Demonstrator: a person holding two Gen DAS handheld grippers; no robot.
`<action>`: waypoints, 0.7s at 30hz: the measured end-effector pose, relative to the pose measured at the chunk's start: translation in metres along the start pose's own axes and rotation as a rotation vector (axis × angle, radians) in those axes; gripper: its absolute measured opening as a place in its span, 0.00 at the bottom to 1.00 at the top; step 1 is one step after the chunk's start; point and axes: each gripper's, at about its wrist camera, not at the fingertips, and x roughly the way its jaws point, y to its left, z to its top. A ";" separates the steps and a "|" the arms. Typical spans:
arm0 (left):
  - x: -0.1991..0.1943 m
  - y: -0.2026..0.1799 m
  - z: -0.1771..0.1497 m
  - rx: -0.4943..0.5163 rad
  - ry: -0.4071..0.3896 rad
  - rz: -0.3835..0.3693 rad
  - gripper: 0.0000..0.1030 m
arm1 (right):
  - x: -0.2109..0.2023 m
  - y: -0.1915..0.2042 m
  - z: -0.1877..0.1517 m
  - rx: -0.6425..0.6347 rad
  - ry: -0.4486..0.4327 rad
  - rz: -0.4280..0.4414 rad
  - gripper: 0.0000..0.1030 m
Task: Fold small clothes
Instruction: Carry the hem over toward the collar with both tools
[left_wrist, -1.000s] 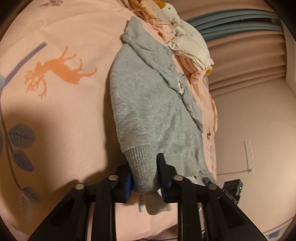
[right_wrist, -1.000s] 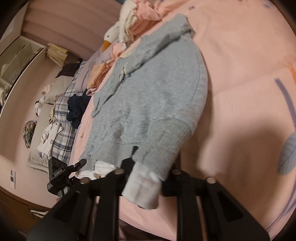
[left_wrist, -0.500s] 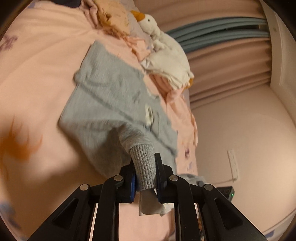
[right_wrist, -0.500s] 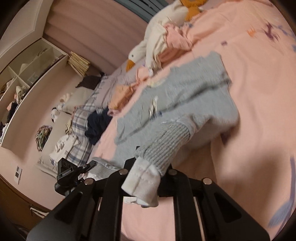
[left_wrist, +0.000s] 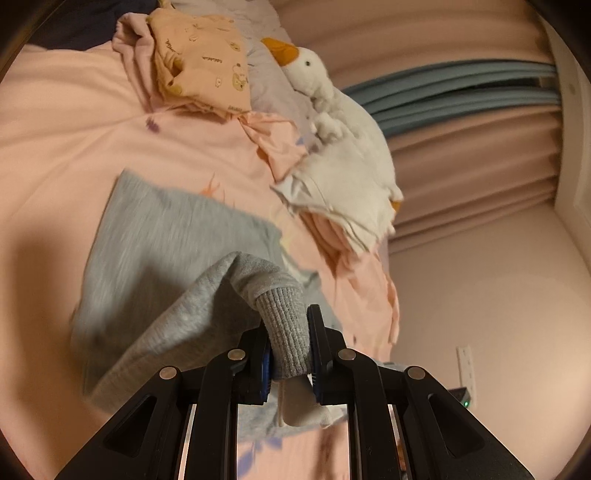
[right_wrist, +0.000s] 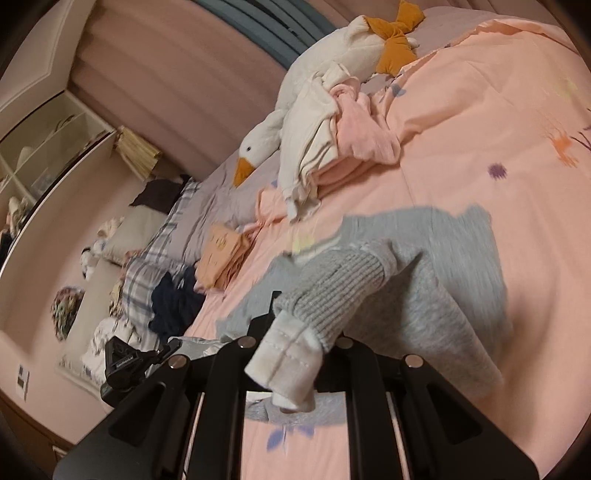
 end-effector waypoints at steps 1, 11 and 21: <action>0.007 0.001 0.008 -0.009 0.001 0.007 0.13 | 0.007 -0.002 0.007 0.010 0.000 -0.005 0.12; 0.091 0.025 0.069 -0.095 0.077 0.149 0.13 | 0.104 -0.047 0.065 0.135 0.090 -0.145 0.13; 0.125 0.052 0.096 -0.193 0.168 0.252 0.18 | 0.134 -0.083 0.081 0.199 0.157 -0.251 0.36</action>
